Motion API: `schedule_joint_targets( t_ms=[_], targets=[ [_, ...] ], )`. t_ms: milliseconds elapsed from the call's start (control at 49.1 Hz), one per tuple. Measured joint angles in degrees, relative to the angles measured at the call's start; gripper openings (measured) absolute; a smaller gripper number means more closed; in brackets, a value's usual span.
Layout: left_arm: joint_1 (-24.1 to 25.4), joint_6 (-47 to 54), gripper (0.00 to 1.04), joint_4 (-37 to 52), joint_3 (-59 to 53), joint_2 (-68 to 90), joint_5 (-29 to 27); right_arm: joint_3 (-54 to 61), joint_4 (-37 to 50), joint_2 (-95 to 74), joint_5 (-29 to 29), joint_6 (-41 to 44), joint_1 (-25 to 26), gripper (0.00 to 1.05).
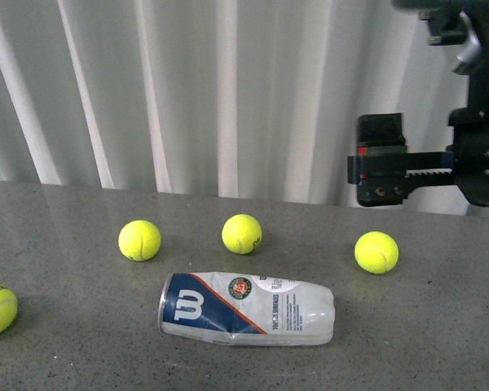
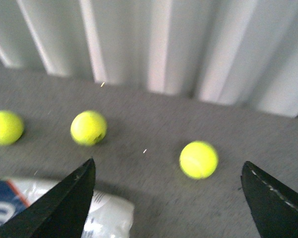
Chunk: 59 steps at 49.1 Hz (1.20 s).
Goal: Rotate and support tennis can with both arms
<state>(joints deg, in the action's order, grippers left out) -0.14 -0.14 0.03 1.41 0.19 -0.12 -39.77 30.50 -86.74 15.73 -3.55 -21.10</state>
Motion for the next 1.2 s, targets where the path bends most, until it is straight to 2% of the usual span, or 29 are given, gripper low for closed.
schedule_joint_targets(
  t_ms=[61, 143, 183, 387, 407, 713, 794, 896, 1201],
  targets=[
    [0.00, 0.00, 0.98, 0.00, 0.00, 0.00, -0.04, 6.34, 12.98, 0.96, 1.73, 1.73, 0.87, 0.74],
    [0.00, 0.00, 0.98, 0.00, 0.00, 0.00, -0.04, 12.57, 22.38, 4.50, 1.11, 2.58, 3.39, 0.60],
    [0.00, 0.00, 0.98, 0.00, 0.00, 0.00, -0.02, 14.27, 23.61, 6.23, 0.70, 2.82, 4.37, 0.54],
    [0.00, 0.00, 0.98, 0.00, 0.00, 0.00, 0.04, 26.01, 23.71, 17.88, -5.40, 3.34, 10.05, 0.05],
    [0.00, 0.00, 0.98, 0.00, 0.00, 0.00, 0.07, 26.47, 23.56, 18.53, -5.62, 3.45, 10.32, 0.03],
    [0.00, 0.00, 0.98, 0.00, 0.00, 0.00, 0.09, 34.25, 17.27, 32.50, -10.19, 3.56, 15.12, 0.03],
    [0.00, 0.00, 0.98, 0.00, 0.00, 0.00, 0.09, 36.24, 19.69, 33.00, -10.69, 3.54, 15.85, 0.03],
    [0.00, 0.00, 0.98, 0.00, 0.00, 0.00, 0.11, 38.05, 16.76, 36.33, -15.19, 3.56, 19.47, 0.03],
    [0.00, 0.00, 0.98, 0.00, 0.00, 0.00, 0.09, 39.32, 6.23, 48.81, -15.63, 3.54, 20.96, 0.03]
  ],
)
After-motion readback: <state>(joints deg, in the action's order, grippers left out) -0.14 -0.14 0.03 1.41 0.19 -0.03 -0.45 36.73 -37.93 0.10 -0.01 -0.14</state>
